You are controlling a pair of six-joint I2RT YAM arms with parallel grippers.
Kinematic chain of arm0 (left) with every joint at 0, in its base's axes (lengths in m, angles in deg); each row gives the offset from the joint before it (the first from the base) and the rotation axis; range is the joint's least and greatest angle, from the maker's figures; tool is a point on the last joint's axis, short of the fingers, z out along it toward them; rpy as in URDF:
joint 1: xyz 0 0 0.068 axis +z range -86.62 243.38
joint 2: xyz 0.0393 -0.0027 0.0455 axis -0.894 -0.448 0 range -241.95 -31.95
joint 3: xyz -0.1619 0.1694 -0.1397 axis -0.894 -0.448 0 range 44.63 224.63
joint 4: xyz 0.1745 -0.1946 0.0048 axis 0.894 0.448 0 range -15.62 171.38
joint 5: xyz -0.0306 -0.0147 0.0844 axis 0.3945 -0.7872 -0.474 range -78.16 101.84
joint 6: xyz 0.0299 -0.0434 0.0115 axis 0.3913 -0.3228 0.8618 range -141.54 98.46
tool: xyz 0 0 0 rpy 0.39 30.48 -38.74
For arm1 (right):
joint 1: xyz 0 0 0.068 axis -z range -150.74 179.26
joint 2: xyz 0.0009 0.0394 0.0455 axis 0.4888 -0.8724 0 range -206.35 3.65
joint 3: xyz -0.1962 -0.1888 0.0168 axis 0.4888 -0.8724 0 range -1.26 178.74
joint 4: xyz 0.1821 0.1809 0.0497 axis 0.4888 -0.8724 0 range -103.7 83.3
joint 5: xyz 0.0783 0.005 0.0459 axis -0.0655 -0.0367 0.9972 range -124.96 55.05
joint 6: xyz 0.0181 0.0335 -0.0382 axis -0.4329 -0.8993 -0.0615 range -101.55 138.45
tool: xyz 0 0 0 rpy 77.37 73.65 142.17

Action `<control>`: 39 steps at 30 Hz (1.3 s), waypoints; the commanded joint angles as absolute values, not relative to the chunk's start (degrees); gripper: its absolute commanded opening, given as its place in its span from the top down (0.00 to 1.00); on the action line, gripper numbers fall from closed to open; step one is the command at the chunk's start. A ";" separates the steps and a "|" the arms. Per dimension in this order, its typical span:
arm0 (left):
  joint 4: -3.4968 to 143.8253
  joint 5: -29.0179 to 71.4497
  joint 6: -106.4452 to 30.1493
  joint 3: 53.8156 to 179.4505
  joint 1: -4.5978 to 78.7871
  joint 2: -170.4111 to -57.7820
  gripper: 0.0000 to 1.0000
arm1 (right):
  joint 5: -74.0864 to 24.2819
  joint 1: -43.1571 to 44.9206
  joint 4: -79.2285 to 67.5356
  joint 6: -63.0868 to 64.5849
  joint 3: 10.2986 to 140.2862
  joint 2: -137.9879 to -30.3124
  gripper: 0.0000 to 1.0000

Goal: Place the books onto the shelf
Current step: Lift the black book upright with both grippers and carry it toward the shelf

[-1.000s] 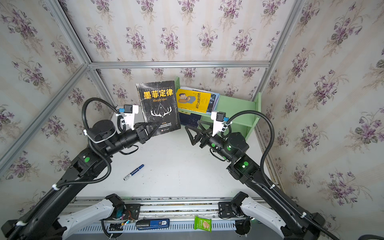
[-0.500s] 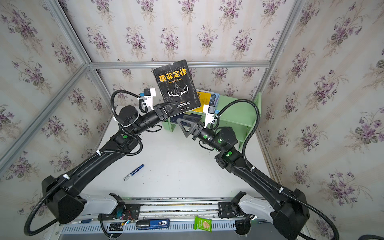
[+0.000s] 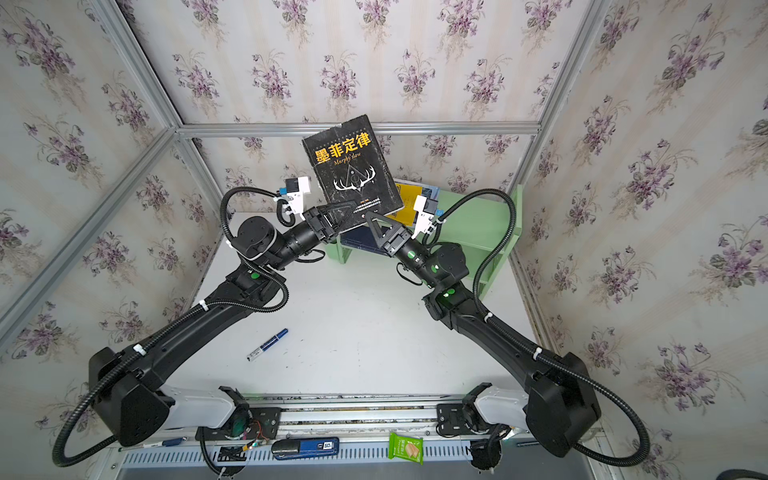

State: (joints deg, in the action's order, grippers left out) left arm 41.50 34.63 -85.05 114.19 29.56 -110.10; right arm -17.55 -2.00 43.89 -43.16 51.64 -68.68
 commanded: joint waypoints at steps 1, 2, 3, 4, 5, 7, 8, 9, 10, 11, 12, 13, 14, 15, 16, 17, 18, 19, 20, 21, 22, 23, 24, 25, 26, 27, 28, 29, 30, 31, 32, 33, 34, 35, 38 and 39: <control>35.08 35.93 -85.31 114.33 29.22 -110.33 0.87 | -18.09 -0.02 50.71 -45.90 53.07 -69.53 0.44; 35.03 35.77 -85.27 114.42 29.11 -110.50 0.86 | -17.99 0.26 50.74 -46.29 53.40 -69.73 0.47; 35.03 35.60 -85.13 114.50 28.90 -110.60 0.85 | -17.84 0.26 50.57 -46.46 53.73 -69.76 0.49; 35.05 35.47 -84.76 114.72 28.72 -110.77 0.84 | -17.60 0.33 50.34 -46.76 54.20 -70.12 0.52; 35.12 35.48 -84.39 115.05 28.60 -110.95 0.83 | -17.34 0.35 50.25 -47.04 54.59 -70.32 0.56; 35.53 36.00 -84.09 116.22 28.36 -111.58 0.82 | -16.18 0.74 49.65 -48.15 55.65 -71.02 0.63; 35.63 36.30 -84.01 116.77 28.24 -111.88 0.81 | -15.30 1.08 49.56 -48.65 56.15 -71.42 0.66; 35.73 36.75 -83.95 117.20 28.14 -112.10 0.81 | -14.22 1.50 49.62 -49.53 56.60 -71.87 0.69; 35.73 37.00 -83.82 117.35 28.05 -112.20 0.80 | -13.32 2.04 49.77 -50.63 56.88 -72.18 0.73; 35.71 36.95 -83.75 117.24 27.98 -112.15 0.79 | -12.56 2.60 50.13 -51.59 57.00 -72.46 0.76; 35.72 36.79 -83.61 116.91 27.96 -111.98 0.78 | -11.90 3.14 50.87 -52.76 56.79 -72.63 0.78; 35.73 36.69 -83.31 116.59 27.96 -111.78 0.77 | -11.39 3.95 51.51 -53.98 56.48 -72.76 0.78; 35.91 36.55 -83.07 116.40 27.96 -111.60 0.75 | -11.02 4.54 51.93 -54.75 56.17 -72.71 0.78; 36.09 36.33 -82.82 116.19 27.96 -111.44 0.72 | -10.37 5.18 52.03 -55.43 55.79 -72.50 0.79; 36.17 36.32 -82.57 116.01 27.96 -111.32 0.68 | -9.55 5.92 51.99 -55.98 55.48 -72.16 0.79; 36.35 36.29 -82.32 116.00 28.05 -111.23 0.62 | -8.71 6.48 51.62 -56.37 55.34 -71.86 0.80; 36.73 36.27 -81.83 115.91 28.12 -111.08 0.52 | -7.38 7.33 51.13 -56.77 55.30 -71.49 0.80; 37.27 36.14 -81.32 115.83 28.22 -110.85 0.42 | -5.83 8.29 50.59 -57.35 55.26 -71.00 0.81; 37.89 35.99 -80.74 115.82 28.42 -110.73 0.35 | -4.29 9.31 50.16 -57.92 55.25 -70.53 0.81; 38.77 35.94 -80.12 115.74 28.77 -110.57 0.30 | -1.93 10.72 49.70 -58.62 55.28 -69.69 0.81; 39.48 36.18 -79.91 115.65 29.16 -110.53 0.26 | -0.21 12.05 49.35 -59.03 55.10 -68.73 0.82; 39.72 36.62 -79.81 115.56 29.68 -110.59 0.23 | 1.18 13.17 48.88 -59.22 54.86 -67.79 0.82; 40.04 37.10 -80.10 115.41 30.32 -110.68 0.21 | 3.10 14.49 47.73 -59.13 54.73 -66.52 0.82; 40.09 37.60 -80.48 115.38 30.94 -110.79 0.20 | 5.24 15.81 45.98 -58.94 54.81 -65.34 0.82; 40.15 38.10 -80.65 115.45 31.35 -110.94 0.18 | 7.02 16.95 45.26 -58.90 54.79 -64.33 0.82; 40.42 38.84 -80.79 115.75 31.77 -111.26 0.17 | 8.98 18.20 42.81 -59.19 54.62 -63.39 0.82; 40.99 39.65 -80.86 116.18 32.12 -111.59 0.17 | 10.90 19.51 42.44 -59.97 54.45 -62.71 0.82; 41.49 40.37 -80.83 116.55 32.26 -111.90 0.17 | 12.67 20.56 42.63 -60.93 54.25 -62.33 0.82; 42.00 41.13 -80.87 116.99 32.44 -112.32 0.16 | 14.55 21.58 43.05 -62.36 54.05 -62.03 0.82; 42.02 41.89 -81.20 117.27 32.61 -112.67 0.16 | 16.19 22.46 43.79 -63.71 53.87 -61.85 0.82; 41.55 42.60 -81.54 117.39 32.62 -112.97 0.16 | 17.49 23.08 44.31 -64.65 53.76 -61.80 0.82; 40.86 43.48 -81.94 117.54 32.66 -113.20 0.16 | 18.88 23.50 44.46 -65.33 53.76 -61.71 0.82; 40.11 44.33 -82.37 117.66 32.68 -113.38 0.16 | 19.79 23.84 44.38 -65.48 53.71 -61.64 0.82; 39.10 45.13 -83.01 117.59 32.69 -113.55 0.16 | 20.41 23.98 43.69 -65.34 53.74 -61.50 0.82; 36.48 47.42 -84.72 117.91 32.64 -114.38 0.17 | 22.09 24.16 42.08 -64.70 54.17 -61.38 0.82; 36.42 47.62 -84.94 118.06 32.66 -114.65 0.18 | 22.75 24.14 42.09 -64.78 54.42 -61.54 0.82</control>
State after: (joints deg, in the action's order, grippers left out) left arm 40.56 44.12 -82.97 117.38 32.62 -114.34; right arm 19.39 24.10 39.24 -64.16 53.41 -61.91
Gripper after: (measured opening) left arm 0.832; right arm 0.187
